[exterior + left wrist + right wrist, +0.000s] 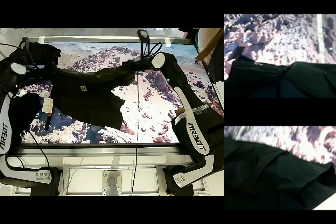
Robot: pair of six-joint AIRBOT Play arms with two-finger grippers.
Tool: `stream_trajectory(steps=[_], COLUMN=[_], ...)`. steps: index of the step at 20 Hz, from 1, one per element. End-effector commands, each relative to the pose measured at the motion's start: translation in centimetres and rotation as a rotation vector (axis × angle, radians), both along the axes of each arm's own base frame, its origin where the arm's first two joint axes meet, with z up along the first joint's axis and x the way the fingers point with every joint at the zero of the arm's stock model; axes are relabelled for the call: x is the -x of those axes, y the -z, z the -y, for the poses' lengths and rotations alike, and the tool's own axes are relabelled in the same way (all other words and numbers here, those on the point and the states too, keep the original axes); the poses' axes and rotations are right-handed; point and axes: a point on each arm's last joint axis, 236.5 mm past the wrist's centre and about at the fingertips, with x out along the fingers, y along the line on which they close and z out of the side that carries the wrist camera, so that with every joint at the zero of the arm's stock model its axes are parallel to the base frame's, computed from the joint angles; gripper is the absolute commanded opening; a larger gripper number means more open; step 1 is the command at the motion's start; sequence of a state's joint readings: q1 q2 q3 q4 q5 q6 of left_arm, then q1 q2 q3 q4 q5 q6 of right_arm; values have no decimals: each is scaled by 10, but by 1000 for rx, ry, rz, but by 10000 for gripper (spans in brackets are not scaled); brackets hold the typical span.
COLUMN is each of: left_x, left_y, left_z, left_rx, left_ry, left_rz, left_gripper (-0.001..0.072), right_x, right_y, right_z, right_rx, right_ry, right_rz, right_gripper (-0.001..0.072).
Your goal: Fold the clothes and pants, and hang the long-sleeved shirts on hangers.
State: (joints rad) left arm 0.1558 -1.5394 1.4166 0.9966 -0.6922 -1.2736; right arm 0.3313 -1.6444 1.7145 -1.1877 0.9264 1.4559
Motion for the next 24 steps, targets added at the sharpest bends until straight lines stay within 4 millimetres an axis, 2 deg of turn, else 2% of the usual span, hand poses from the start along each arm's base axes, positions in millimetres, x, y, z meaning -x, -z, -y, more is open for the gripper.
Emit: stream_trajectory(steps=[1, 4, 7, 9, 11, 13, 15, 18, 20, 22, 23, 24], left_x=[24, 50, 68, 81, 99, 110, 115, 126, 128, 130, 132, 134], left_y=[31, 48, 38, 27, 30, 45, 64, 92, 103, 111, 113, 113], left_z=[-18, -53, -80, -97, -100, -96, -97, -107, -107, -101, -97, -94], left_rx=[-130, -250, -300, -364, -403, -389, -383, -421, -412, -394, -381, -376], left_ry=[71, 87, 63, 53, 94, 121, 129, 137, 144, 157, 163, 164], left_rz=[-125, -243, -280, -298, -361, -423, -463, -536, -560, -582, -593, -602], left_gripper=[53, 53, 53, 53, 53, 53, 53, 53, 53, 54, 95, 340], right_x=[90, 166, 231, 255, 264, 262, 259, 265, 264, 261, 260, 261], right_y=[44, 67, 85, 93, 101, 111, 123, 138, 151, 149, 147, 142], right_z=[-20, -62, -94, -106, -112, -115, -120, -136, -137, -138, -136, -132], right_rx=[173, 234, 288, 313, 319, 307, 289, 226, 229, 226, 225, 234], right_ry=[-246, -425, -568, -623, -637, -620, -604, -593, -586, -579, -561, -565], right_rz=[-261, -370, -425, -438, -441, -442, -442, -499, -520, -512, -525, -540], right_gripper=[-1, -1, -2, -2, -2, -2, -2, -1, 0, 10, 19, 40])
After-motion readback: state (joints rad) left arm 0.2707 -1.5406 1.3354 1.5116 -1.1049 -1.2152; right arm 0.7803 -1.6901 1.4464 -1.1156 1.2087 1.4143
